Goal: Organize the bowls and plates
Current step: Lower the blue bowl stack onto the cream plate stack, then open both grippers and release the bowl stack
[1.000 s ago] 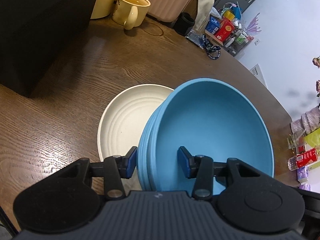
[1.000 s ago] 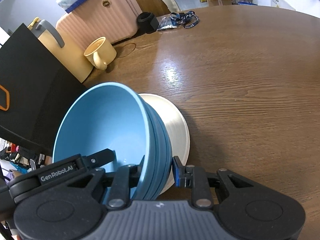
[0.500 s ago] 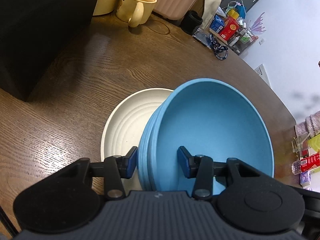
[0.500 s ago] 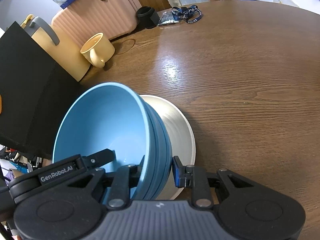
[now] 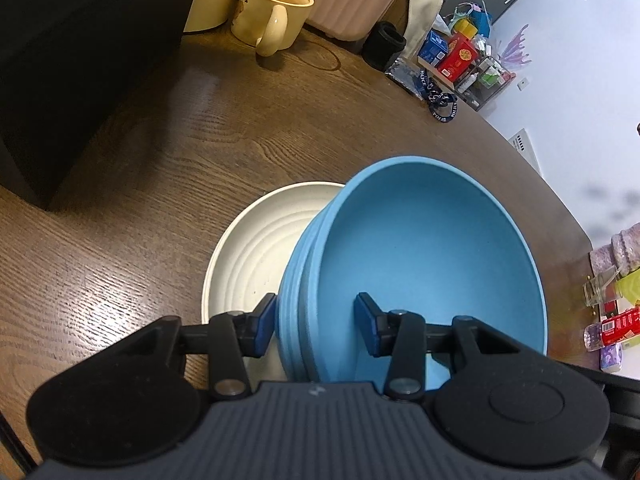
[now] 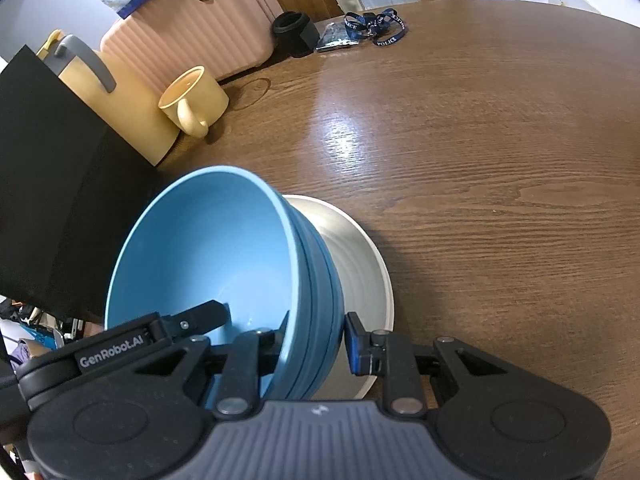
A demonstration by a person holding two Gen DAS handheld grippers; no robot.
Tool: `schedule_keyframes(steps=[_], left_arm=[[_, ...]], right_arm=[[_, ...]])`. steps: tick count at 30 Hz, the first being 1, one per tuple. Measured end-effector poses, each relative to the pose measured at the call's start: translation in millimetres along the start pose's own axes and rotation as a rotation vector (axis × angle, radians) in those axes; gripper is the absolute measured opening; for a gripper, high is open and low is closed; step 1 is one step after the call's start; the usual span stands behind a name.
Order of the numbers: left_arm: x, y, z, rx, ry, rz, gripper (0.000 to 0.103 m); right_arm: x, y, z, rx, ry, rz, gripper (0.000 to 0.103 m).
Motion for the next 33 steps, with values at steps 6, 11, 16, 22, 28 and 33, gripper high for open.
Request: schedule_keyframes(steps=[6, 11, 16, 22, 28, 33], left_arm=[[0.0, 2.0, 0.8, 0.003, -0.001, 0.015, 0.045], [0.6, 6.3, -2.8, 0.006, 0.015, 0.039, 0.059], [1.2, 6.7, -7.9, 0.015, 0.031, 0.048, 0.070], [2.6, 4.5, -23.0, 0.039, 0.080, 0.057, 0.087], [2.0, 9.6, -47.8, 0.054, 0.163, 0.097, 0.100], [-7.6, 22.1, -75.0, 0.050, 0.254, 0.170, 0.103]], right_arm=[[1.8, -1.5, 1.7, 0.001, 0.012, -0.017, 0.025], [5.8, -3.5, -2.7, 0.013, 0.046, -0.034, 0.032], [4.9, -5.0, -6.2, 0.007, 0.061, -0.056, 0.035], [3.8, 2.9, -14.2, 0.013, 0.094, -0.043, 0.062], [1.8, 9.0, -34.0, 0.052, 0.179, -0.045, 0.085], [-11.0, 14.5, -54.1, 0.048, 0.262, -0.077, 0.090]])
Point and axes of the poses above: each gripper's, at about its wrist camera, not at the fingertips, and z roughly the way its jaws point, y to its right, x to its top, the point moved 9 cm from there along z, roughly the way its jaws point, and after that the axes turned 12 degrees about -x, right-handed, at the moved point
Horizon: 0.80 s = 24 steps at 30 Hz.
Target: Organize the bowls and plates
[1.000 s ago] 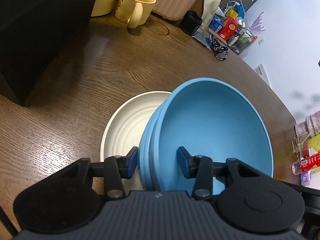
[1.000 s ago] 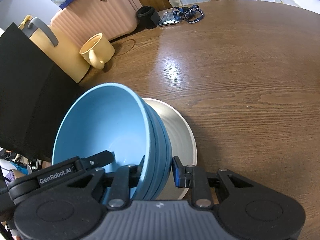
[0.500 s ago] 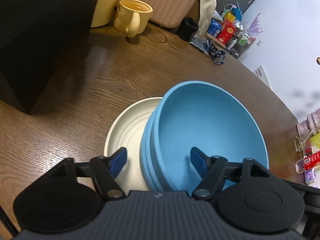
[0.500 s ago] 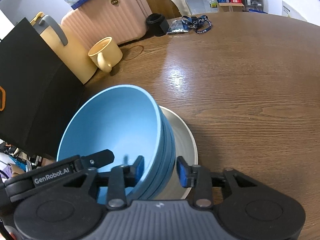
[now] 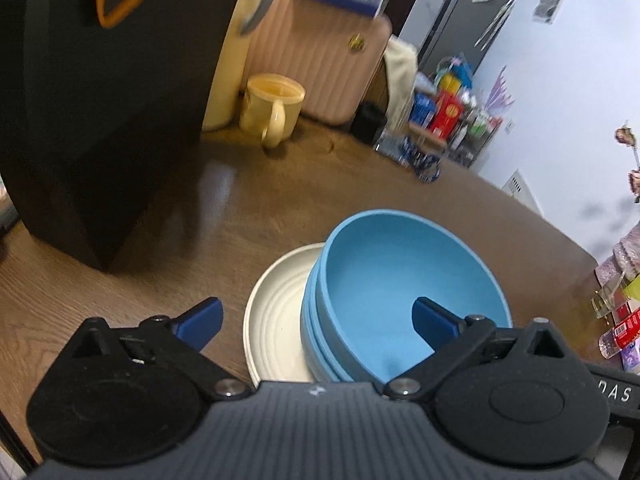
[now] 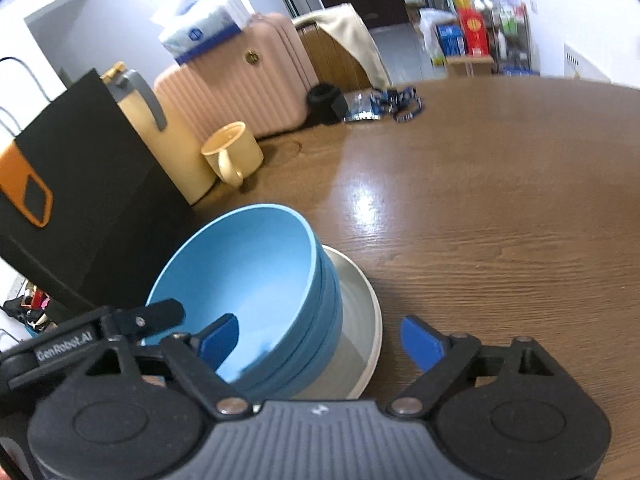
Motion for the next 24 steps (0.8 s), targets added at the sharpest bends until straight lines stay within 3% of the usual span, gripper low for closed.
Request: schedule_keyframes(steps=[6, 11, 14, 20, 24], left_arm=[[-12.7, 23.9, -43.7, -0.019, 0.121, 0.108, 0.103], [-36.0, 43.4, -84.1, -0.027, 0.218, 0.181, 0.103], [-54.0, 56.7, -108.0, -0.036, 0.271, 0.239, 0.103], [-95.5, 81.1, -146.6, -0.037, 0.349, 0.329, 0.103], [-124.0, 88.1, -157.9, -0.023, 0.353, 0.367, 0.103]], right_arm=[[-19.7, 6.7, -38.0, -0.009, 0.102, -0.036, 0.091], [-45.3, 16.7, -77.5, -0.037, 0.206, -0.054, 0.102], [-66.5, 26.2, -103.0, -0.045, 0.259, -0.054, 0.103], [-113.1, 46.7, -151.5, -0.100, 0.364, -0.063, 0.103], [-141.7, 60.1, -178.4, -0.140, 0.420, -0.062, 0.103]])
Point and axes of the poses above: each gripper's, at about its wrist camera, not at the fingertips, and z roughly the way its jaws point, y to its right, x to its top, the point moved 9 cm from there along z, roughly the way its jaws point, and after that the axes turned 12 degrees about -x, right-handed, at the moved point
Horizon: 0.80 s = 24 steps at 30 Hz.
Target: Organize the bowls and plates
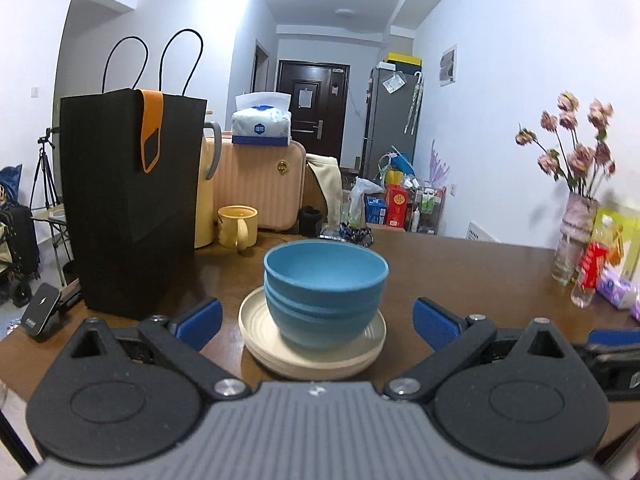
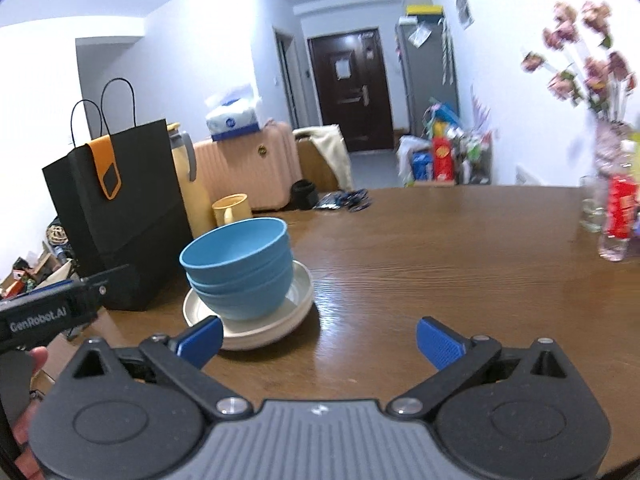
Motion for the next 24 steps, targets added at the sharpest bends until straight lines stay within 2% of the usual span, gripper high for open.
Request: schedule_keyframes(steps=[9, 16, 24], left_arm=[[-52.4, 20.7, -24.1, -0.029, -0.049, 0.016, 0.103], [-78.6, 42.2, -30.8, -0.069, -0.076, 0.066, 0.103], [-85.1, 51.8, -34.9, -0.088, -0.074, 0.090, 0.103]], right_arm=[[-38.3, 33.0, -59.1, -0.096, 0.082, 0.011, 0.103], [-58.5, 48.9, -70.2, -0.157, 0.082, 0.029, 0.103], [-72.6, 53.9, -79.9, -0.177, 0.096, 0.040, 0.103]])
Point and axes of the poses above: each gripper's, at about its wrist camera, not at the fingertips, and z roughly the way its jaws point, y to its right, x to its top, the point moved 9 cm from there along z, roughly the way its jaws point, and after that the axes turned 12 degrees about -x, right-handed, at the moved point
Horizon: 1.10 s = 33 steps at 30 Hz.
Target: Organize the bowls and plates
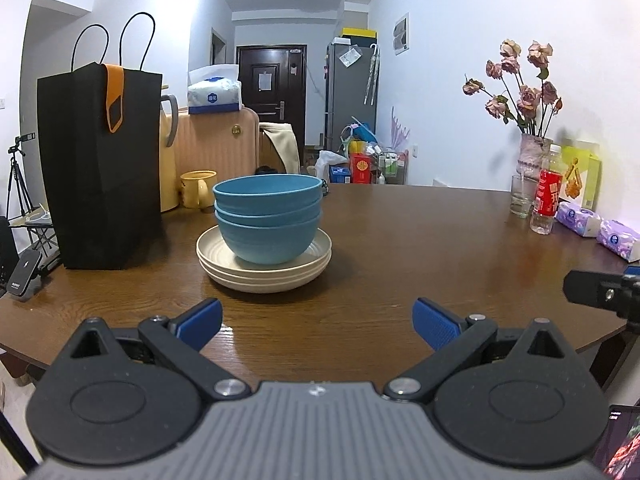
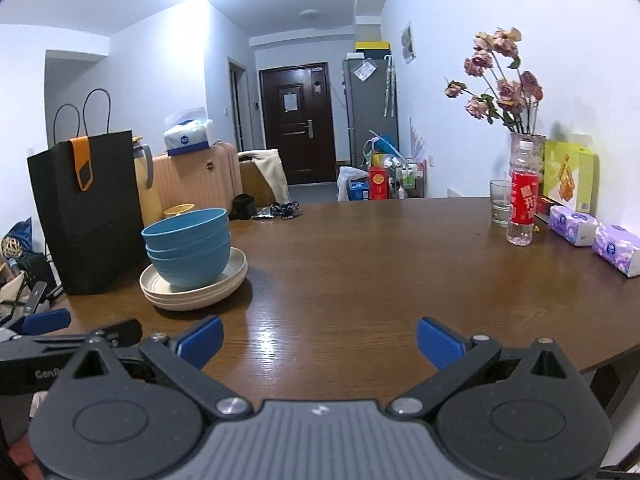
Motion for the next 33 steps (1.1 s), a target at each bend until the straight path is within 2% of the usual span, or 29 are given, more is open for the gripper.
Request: schedule_keyframes(steps=[33], left_arm=[[-0.2, 1.1, -0.3, -0.009, 0.005, 0.010, 0.103]], right_arm=[[-1.8, -1.3, -3.4, 0.016, 0.012, 0.000, 0.103]])
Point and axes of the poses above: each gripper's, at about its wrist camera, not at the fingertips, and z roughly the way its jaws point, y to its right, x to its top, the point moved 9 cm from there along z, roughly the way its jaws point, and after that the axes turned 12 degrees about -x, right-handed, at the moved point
